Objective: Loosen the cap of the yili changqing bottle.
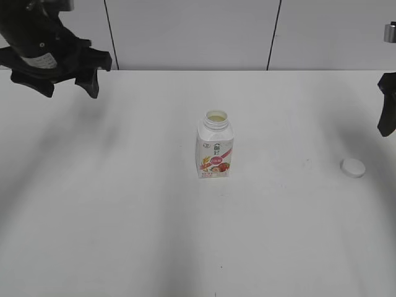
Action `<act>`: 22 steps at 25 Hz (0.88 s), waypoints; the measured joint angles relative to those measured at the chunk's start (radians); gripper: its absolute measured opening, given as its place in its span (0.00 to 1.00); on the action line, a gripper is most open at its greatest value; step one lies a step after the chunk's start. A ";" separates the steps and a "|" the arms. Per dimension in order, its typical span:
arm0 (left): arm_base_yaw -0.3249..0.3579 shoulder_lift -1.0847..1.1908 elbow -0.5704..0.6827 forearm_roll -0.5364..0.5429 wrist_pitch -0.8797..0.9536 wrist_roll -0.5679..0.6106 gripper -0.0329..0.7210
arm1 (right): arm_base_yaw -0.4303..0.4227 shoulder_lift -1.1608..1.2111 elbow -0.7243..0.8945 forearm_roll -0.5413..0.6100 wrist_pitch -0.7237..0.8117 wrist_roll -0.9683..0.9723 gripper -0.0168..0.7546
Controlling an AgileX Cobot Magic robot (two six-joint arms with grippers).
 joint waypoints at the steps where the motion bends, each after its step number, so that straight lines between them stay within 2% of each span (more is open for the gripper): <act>1: 0.000 0.000 -0.001 -0.001 0.022 0.002 0.71 | 0.000 -0.001 0.000 0.000 0.000 0.001 0.75; 11: 0.001 0.000 -0.006 0.021 0.294 0.026 0.71 | 0.000 -0.111 0.009 0.003 0.004 0.022 0.75; 15: 0.002 -0.015 -0.003 0.024 0.326 0.062 0.71 | 0.000 -0.202 0.059 0.008 0.004 0.025 0.75; 22: 0.002 -0.221 0.144 -0.050 0.320 0.067 0.71 | 0.000 -0.410 0.174 0.008 0.006 0.027 0.75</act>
